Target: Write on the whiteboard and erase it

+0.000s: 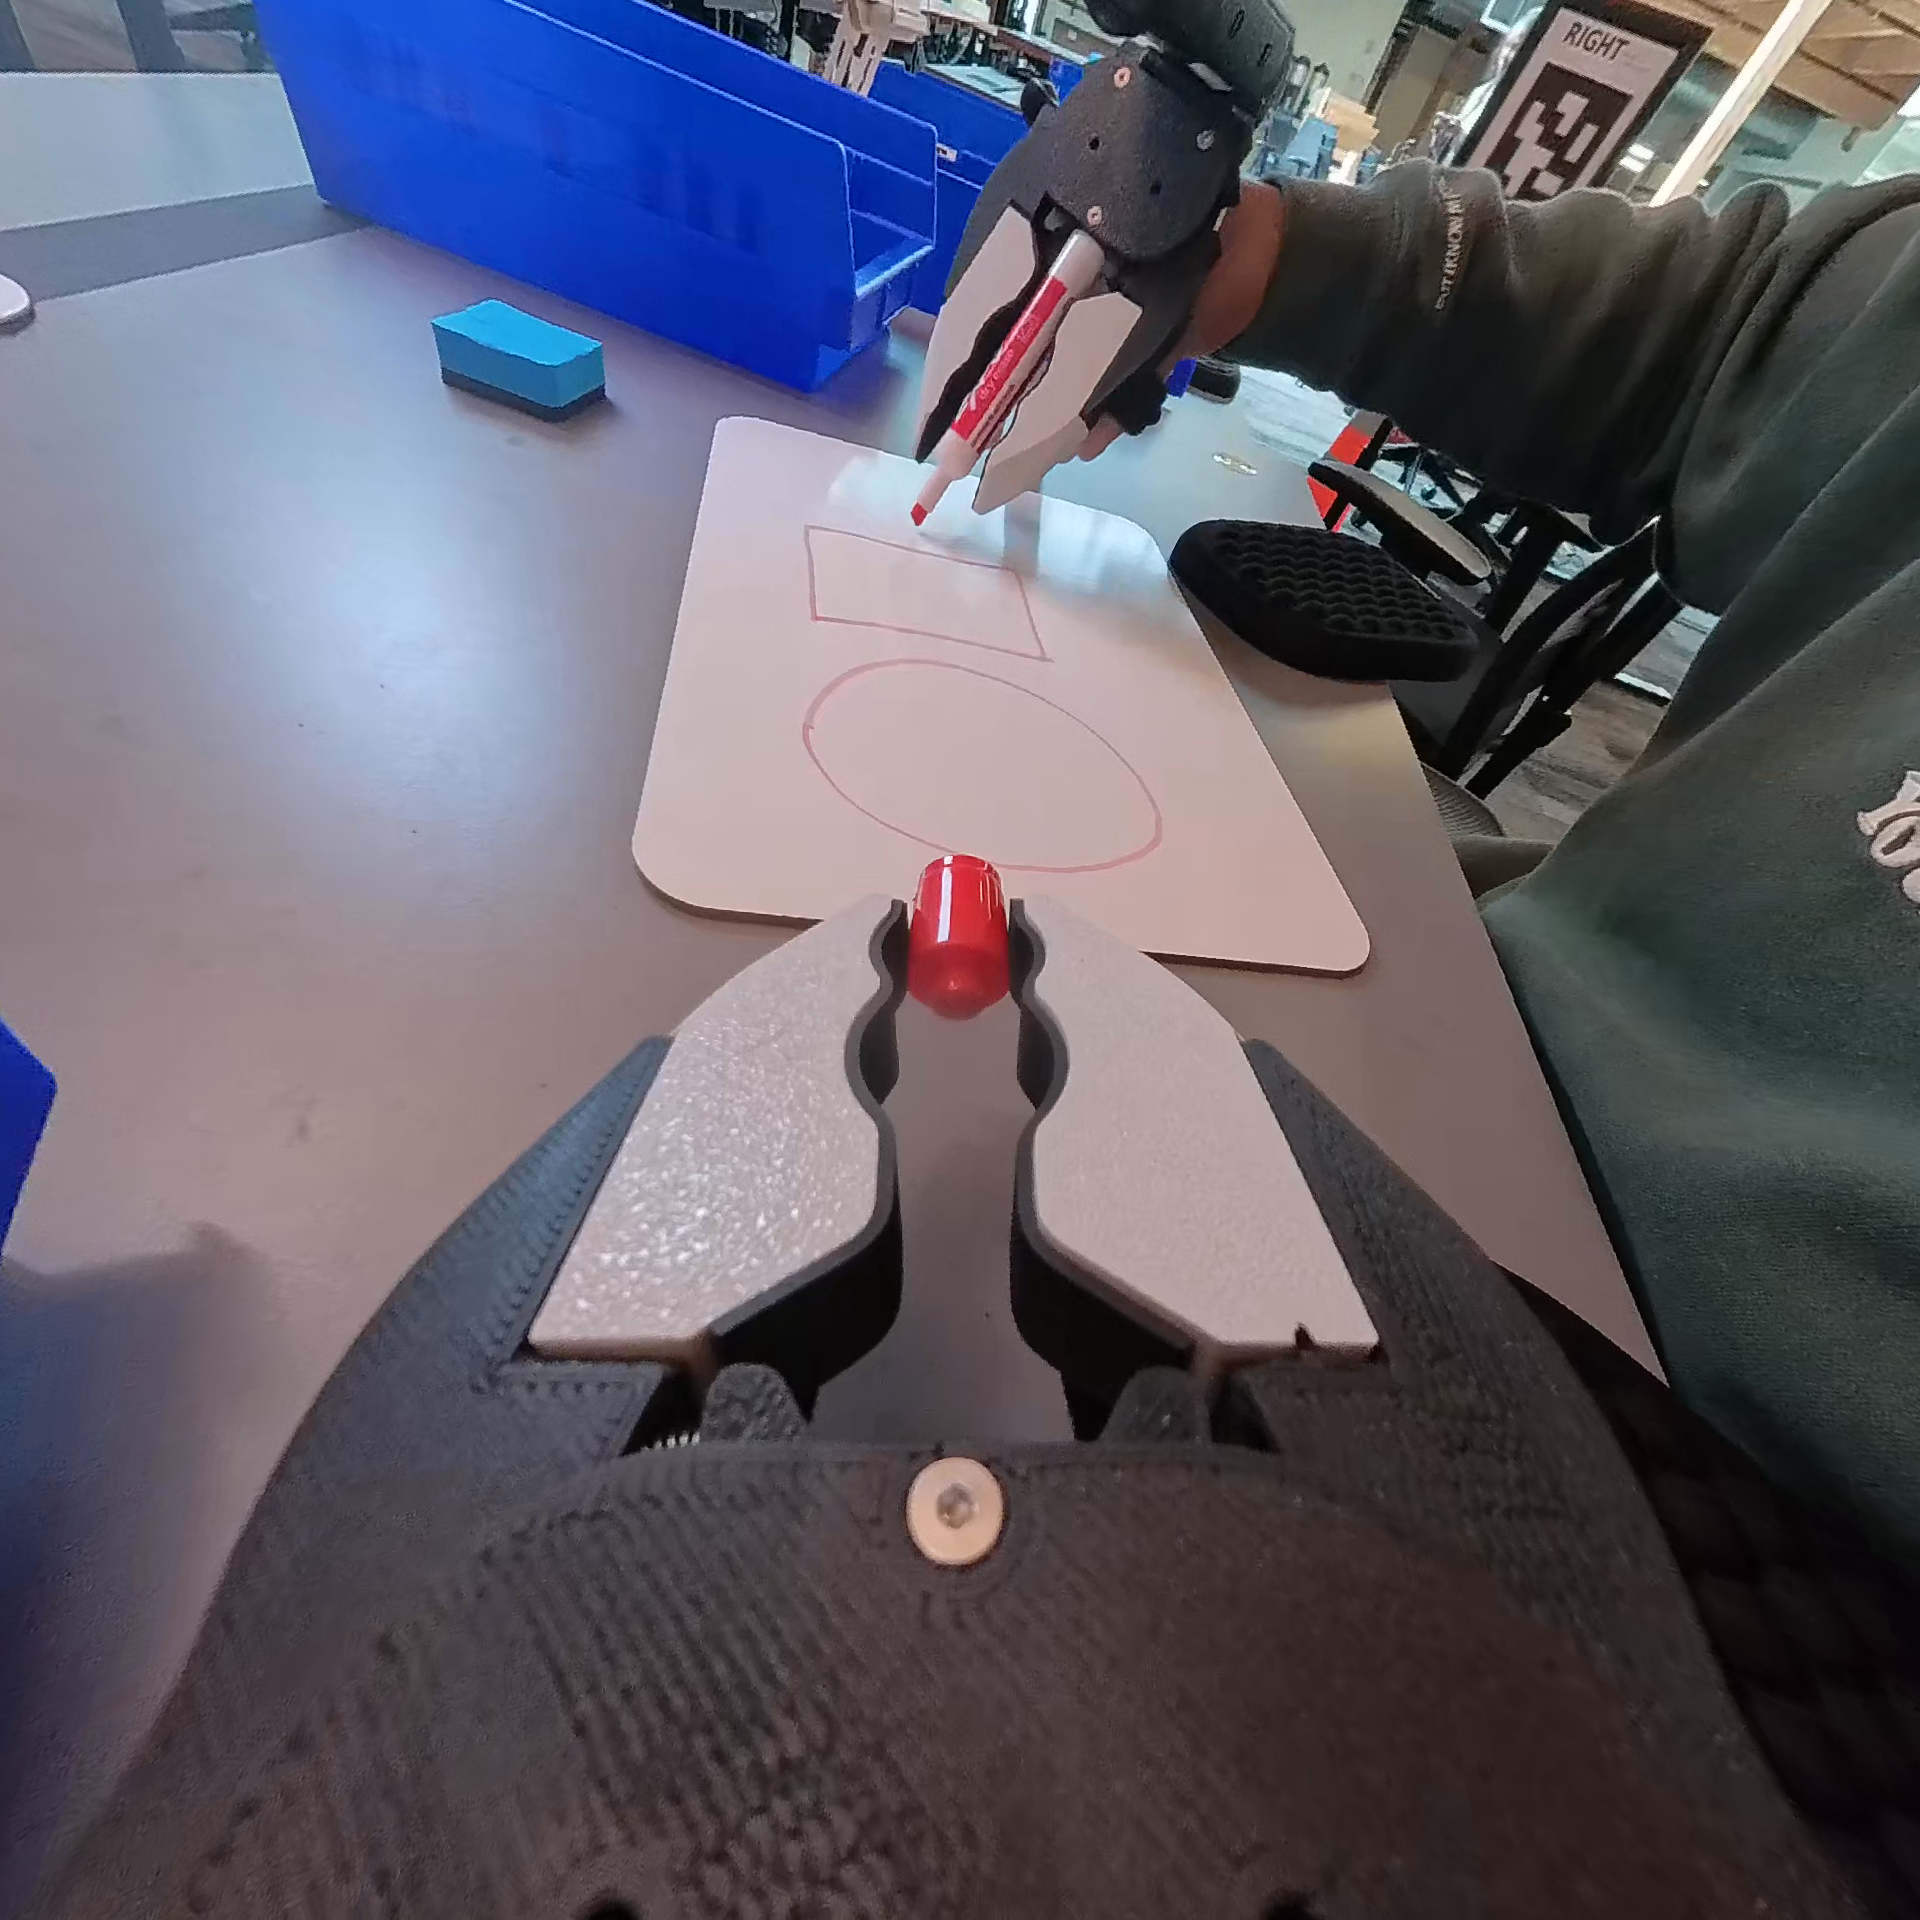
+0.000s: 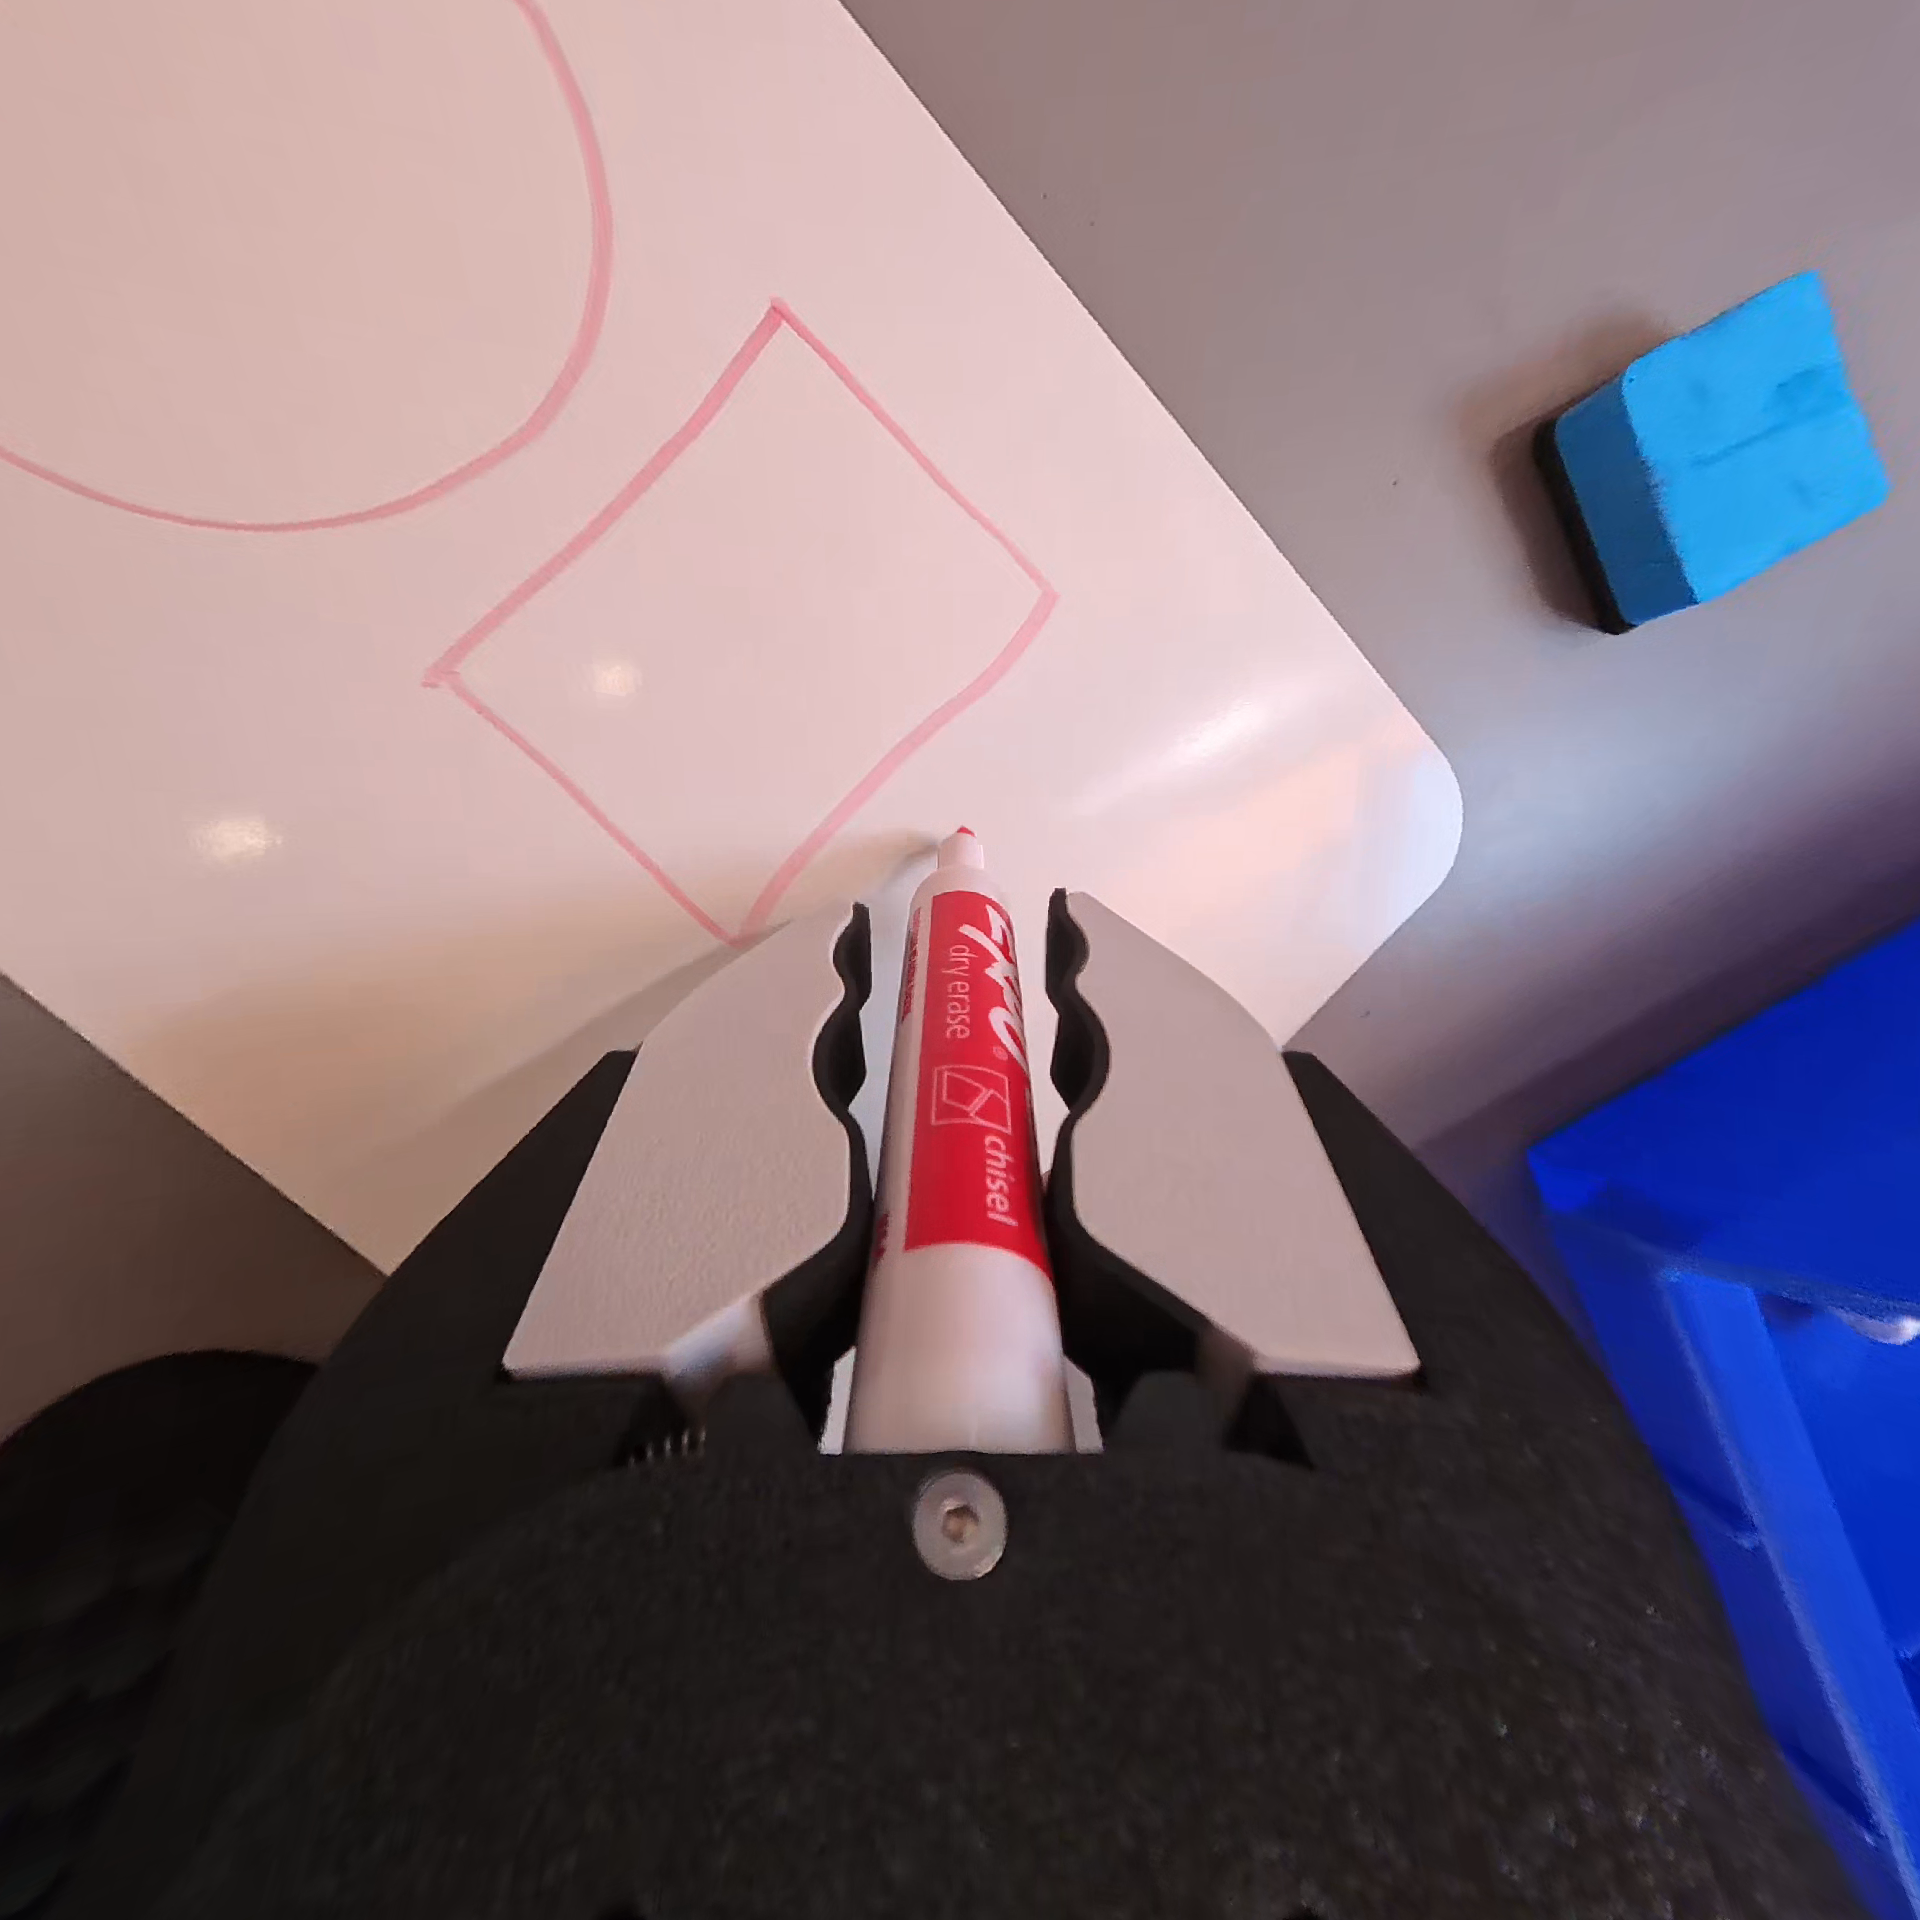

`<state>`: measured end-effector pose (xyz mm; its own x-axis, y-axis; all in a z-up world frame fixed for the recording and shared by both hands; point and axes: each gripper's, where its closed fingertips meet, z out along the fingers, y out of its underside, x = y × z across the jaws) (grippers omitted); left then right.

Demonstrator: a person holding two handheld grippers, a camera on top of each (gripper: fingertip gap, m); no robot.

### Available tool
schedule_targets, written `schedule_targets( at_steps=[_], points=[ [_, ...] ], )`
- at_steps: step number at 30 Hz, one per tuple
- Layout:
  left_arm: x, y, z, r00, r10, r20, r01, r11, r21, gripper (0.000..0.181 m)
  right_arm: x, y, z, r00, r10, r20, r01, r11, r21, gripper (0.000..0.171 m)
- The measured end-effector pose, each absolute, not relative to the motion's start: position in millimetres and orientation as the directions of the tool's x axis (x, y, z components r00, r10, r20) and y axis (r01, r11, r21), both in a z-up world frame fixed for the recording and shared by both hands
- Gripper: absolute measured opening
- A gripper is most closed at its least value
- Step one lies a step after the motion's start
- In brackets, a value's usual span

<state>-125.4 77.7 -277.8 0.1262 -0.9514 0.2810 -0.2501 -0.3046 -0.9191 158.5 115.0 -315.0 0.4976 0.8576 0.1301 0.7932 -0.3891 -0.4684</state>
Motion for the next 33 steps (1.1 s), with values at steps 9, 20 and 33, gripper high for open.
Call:
schedule_targets(
  at_steps=[9, 20, 33],
  points=[
    [-126.2, 79.1, -277.0, 0.123, -0.944, 0.305, -0.24, -0.327, -0.914, 0.018, 157.6, 117.7, -319.0, 0.482, 0.866, 0.135, 0.807, -0.379, -0.452, 0.033],
    [-126.1, 78.7, -277.2, 0.124, -0.946, 0.301, -0.243, -0.323, -0.915, 0.018, 177.6, 122.2, -314.3, 0.531, 0.834, 0.148, 0.783, -0.417, -0.461, 0.033],
    [-126.4, 77.9, -277.8, 0.123, -0.946, 0.299, -0.247, -0.321, -0.914, 0.018, 180.0, 127.0, -318.4, 0.528, 0.832, 0.173, 0.798, -0.415, -0.436, 0.033]
  ],
)
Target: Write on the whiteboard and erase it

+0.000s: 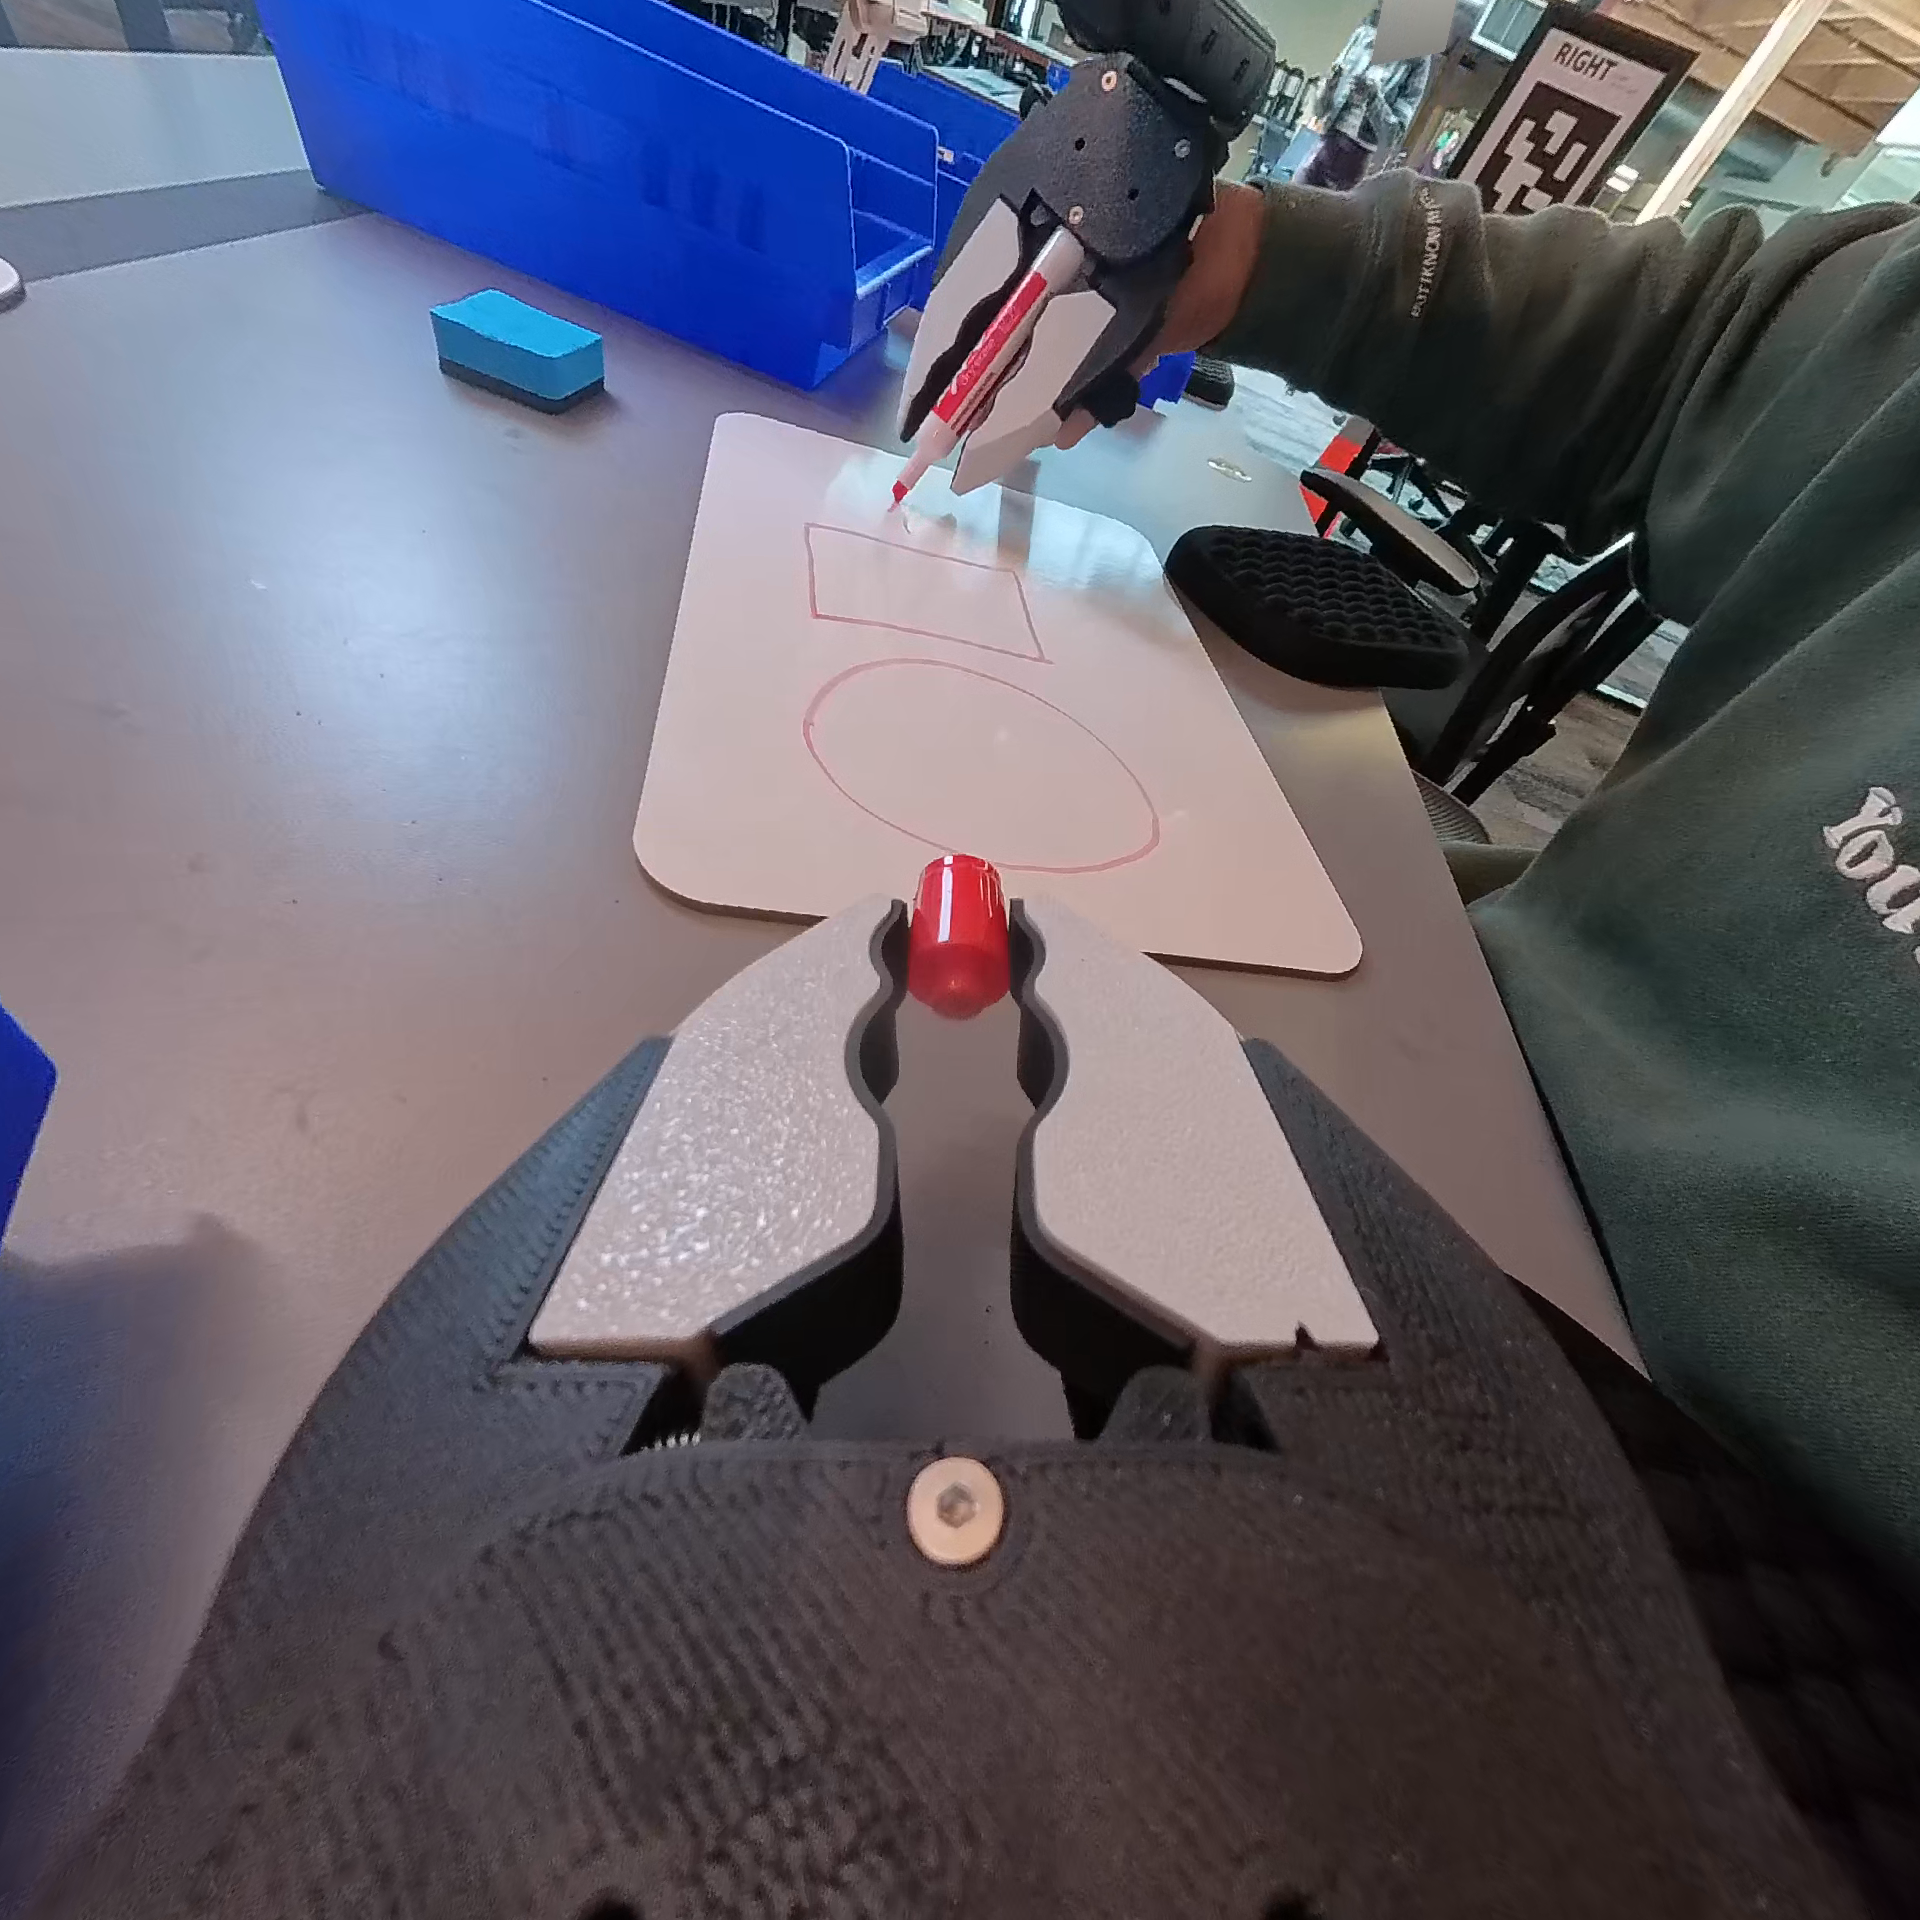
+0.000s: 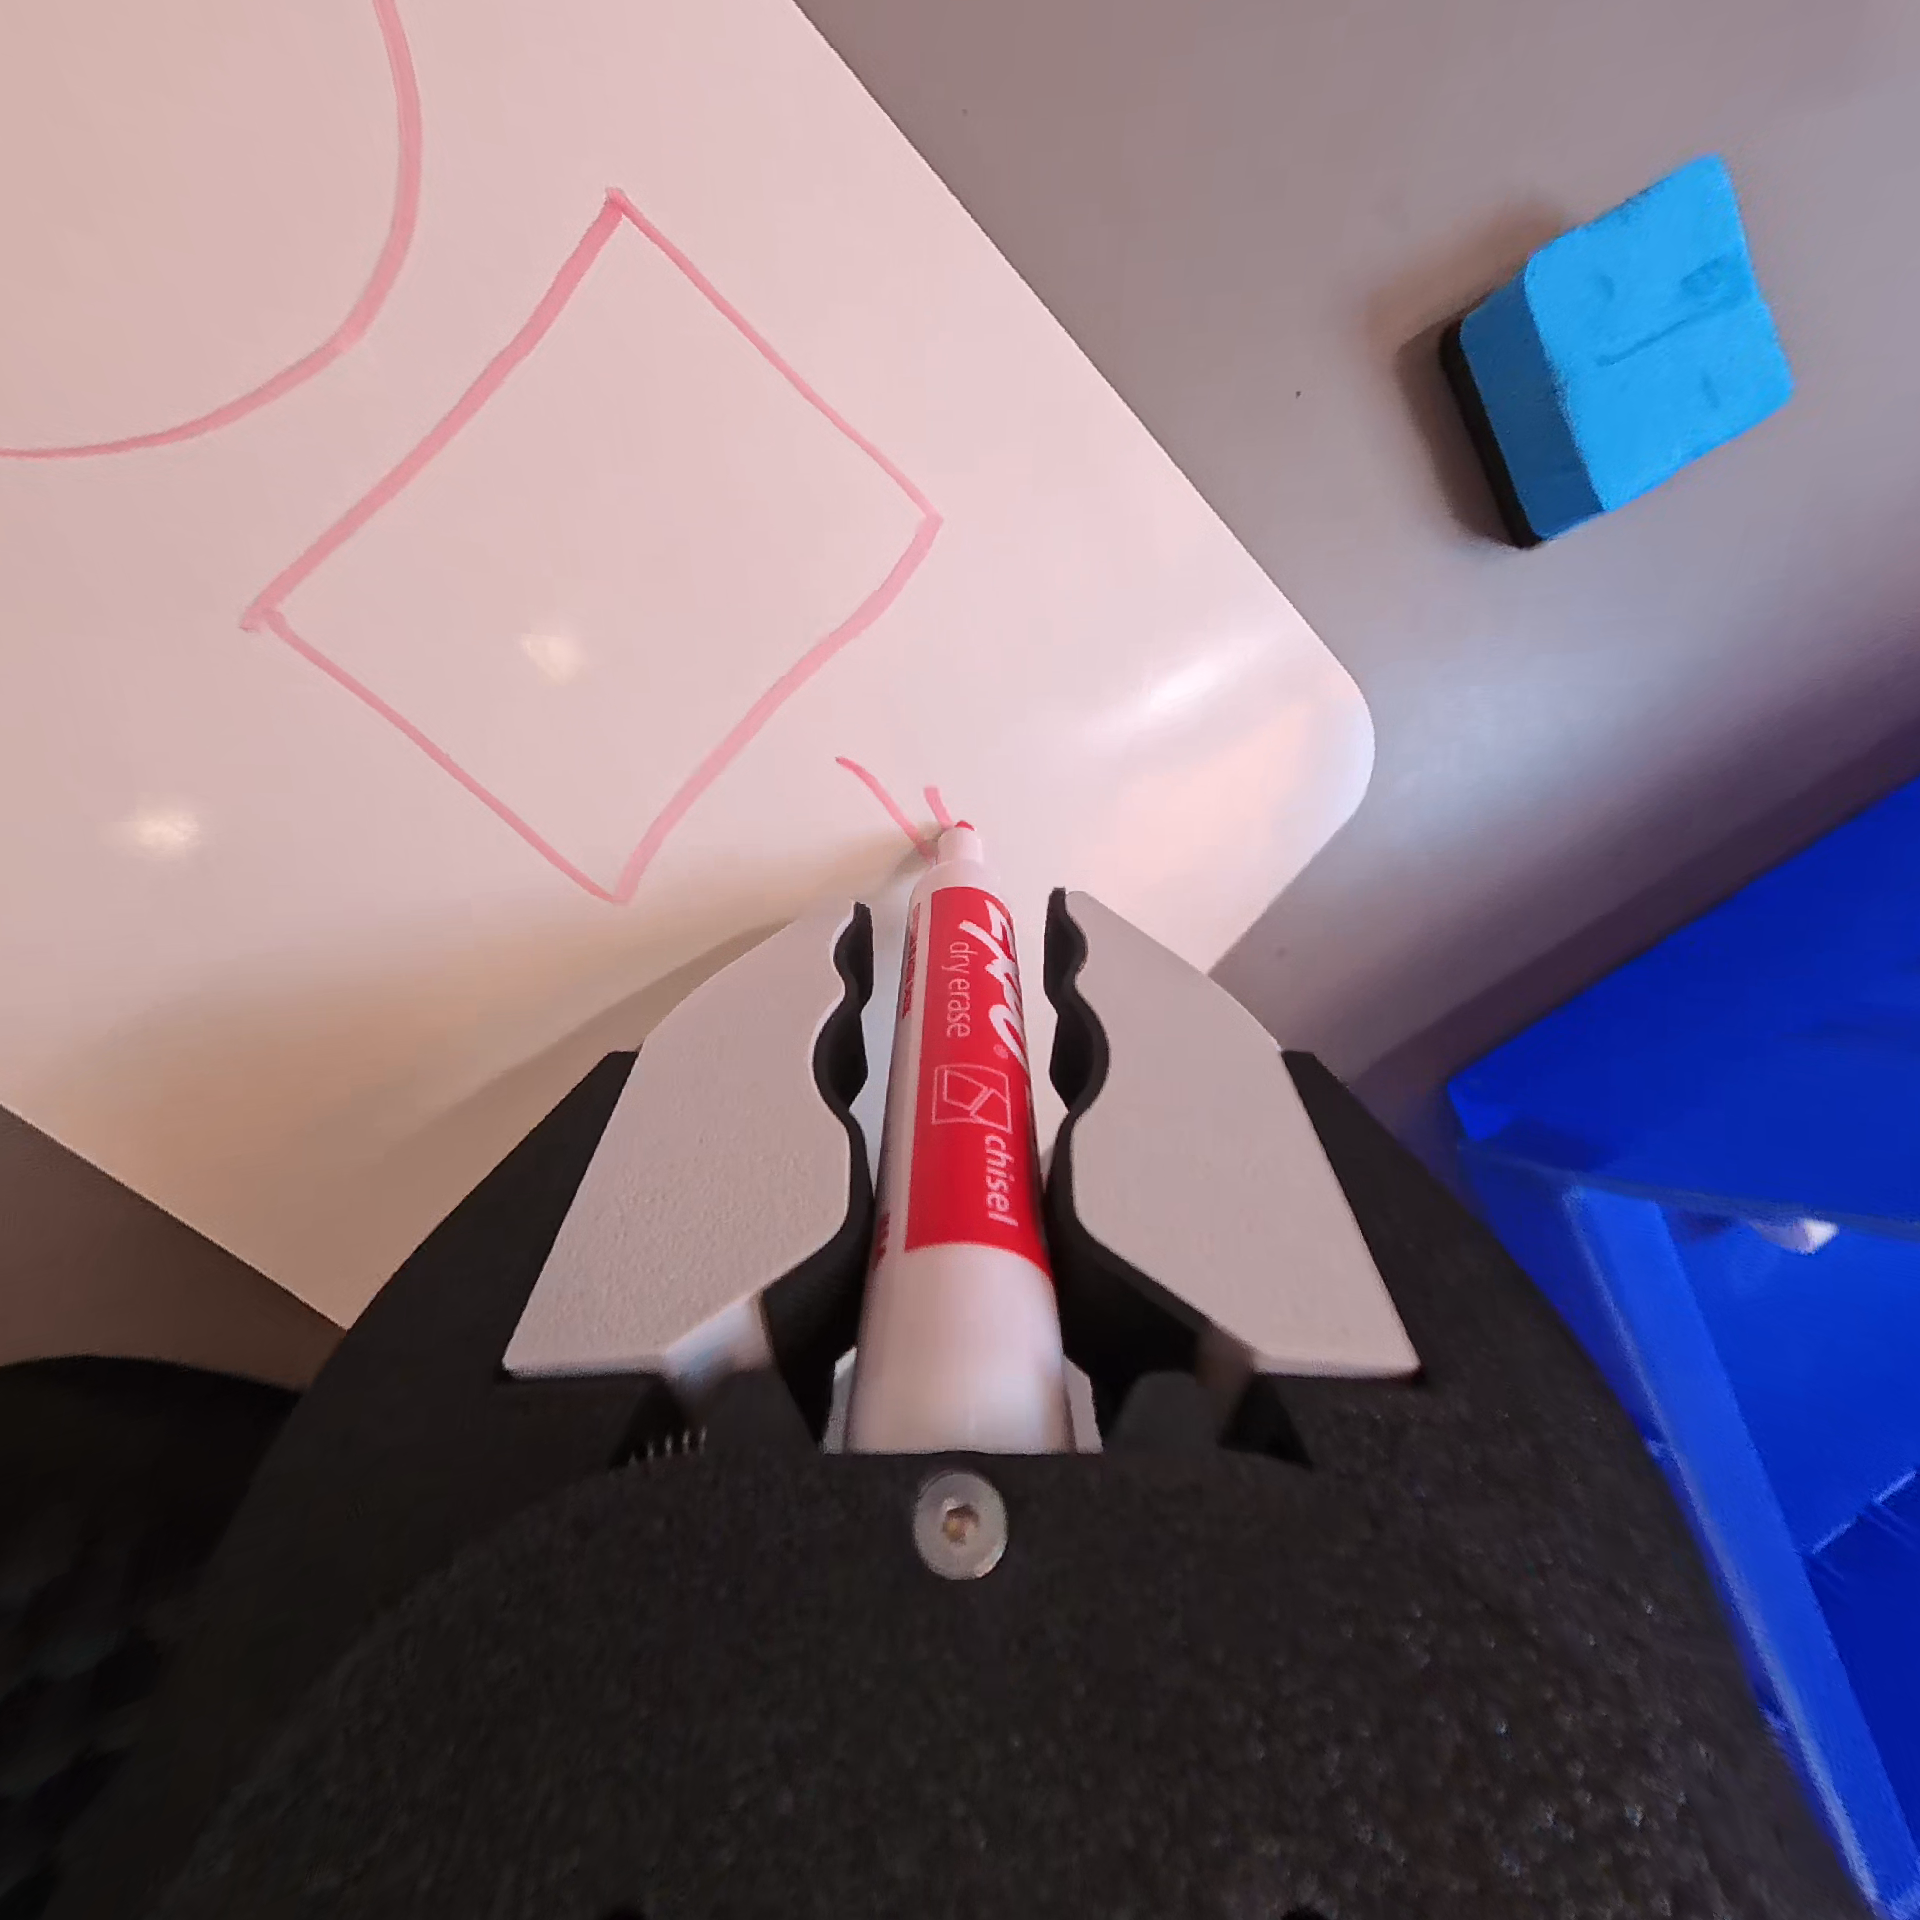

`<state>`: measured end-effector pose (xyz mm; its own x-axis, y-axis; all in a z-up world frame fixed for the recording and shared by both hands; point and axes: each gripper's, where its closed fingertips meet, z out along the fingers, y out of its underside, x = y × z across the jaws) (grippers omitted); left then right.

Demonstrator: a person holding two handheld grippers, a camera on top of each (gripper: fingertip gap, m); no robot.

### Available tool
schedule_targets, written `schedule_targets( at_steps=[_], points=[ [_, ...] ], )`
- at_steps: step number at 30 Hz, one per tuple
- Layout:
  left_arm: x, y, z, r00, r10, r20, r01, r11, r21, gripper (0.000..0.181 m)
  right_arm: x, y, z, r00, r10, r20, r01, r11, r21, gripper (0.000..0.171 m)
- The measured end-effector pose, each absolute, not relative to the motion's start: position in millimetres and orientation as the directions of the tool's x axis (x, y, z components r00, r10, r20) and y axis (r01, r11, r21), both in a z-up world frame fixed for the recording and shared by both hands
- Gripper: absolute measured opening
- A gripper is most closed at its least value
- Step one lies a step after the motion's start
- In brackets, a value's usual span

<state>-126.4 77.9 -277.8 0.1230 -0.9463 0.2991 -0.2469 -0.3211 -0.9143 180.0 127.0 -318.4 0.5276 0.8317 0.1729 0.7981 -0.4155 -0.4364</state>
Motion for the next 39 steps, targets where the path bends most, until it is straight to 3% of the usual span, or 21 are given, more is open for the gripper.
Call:
schedule_targets(
  at_steps=[11, 16, 39],
  points=[
    [-126.2, 77.9, -278.1, 0.126, -0.946, 0.298, -0.249, -0.321, -0.914, 0.018, 172.4, 101.1, -317.2, 0.483, 0.863, 0.149, 0.82, -0.387, -0.421, 0.033],
    [-125.9, 77.1, -278.3, 0.126, -0.949, 0.29, -0.253, -0.313, -0.915, 0.018, 194.0, 124.6, -302.5, 0.558, 0.809, 0.184, 0.775, -0.429, -0.463, 0.033],
    [-126.8, 77.4, -278.3, 0.124, -0.946, 0.299, -0.25, -0.321, -0.913, 0.018, 201.9, 156.5, -317.4, 0.547, 0.816, 0.185, 0.804, -0.452, -0.386, 0.033]
  ],
)
